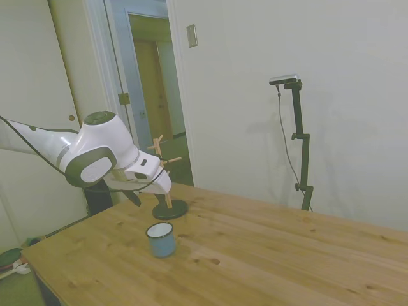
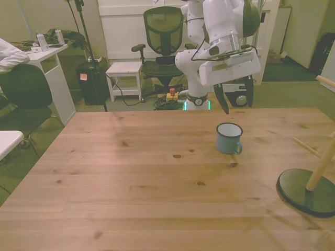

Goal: Unload the mug

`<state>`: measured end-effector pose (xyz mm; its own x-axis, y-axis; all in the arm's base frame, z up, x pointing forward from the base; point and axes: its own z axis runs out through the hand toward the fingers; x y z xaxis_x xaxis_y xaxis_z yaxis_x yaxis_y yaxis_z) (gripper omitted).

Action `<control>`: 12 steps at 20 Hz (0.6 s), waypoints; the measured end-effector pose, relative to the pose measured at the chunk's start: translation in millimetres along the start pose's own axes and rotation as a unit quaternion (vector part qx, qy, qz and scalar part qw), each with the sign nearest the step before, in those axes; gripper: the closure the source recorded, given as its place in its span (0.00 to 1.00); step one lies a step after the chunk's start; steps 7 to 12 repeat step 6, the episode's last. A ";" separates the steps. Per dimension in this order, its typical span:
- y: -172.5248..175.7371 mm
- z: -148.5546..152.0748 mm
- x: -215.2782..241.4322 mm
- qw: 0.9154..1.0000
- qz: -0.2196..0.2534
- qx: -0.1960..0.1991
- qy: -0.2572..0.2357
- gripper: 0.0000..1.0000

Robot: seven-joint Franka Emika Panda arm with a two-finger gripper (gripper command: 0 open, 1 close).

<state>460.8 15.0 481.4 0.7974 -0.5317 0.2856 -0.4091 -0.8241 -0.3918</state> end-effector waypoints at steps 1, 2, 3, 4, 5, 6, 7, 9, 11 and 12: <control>2.5 -1.1 6.2 1.000 0.013 -0.002 0.004 0.00; 6.0 -1.6 13.9 1.000 0.025 -0.005 0.008 0.00; 10.4 -1.0 21.6 0.999 0.037 -0.008 0.010 0.00; 16.2 0.0 29.4 0.999 0.047 -0.010 0.011 0.00; 22.6 1.5 36.4 0.998 0.056 -0.013 0.009 0.00; 28.7 2.6 42.1 0.998 0.063 -0.016 0.007 0.00; 28.7 2.6 42.1 0.998 0.063 -0.016 0.007 0.00; 28.7 2.6 42.1 0.998 0.063 -0.016 0.007 0.00; 28.7 2.6 42.1 0.998 0.063 -0.016 0.007 0.00; 28.7 2.6 42.1 0.998 0.063 -0.016 0.007 0.00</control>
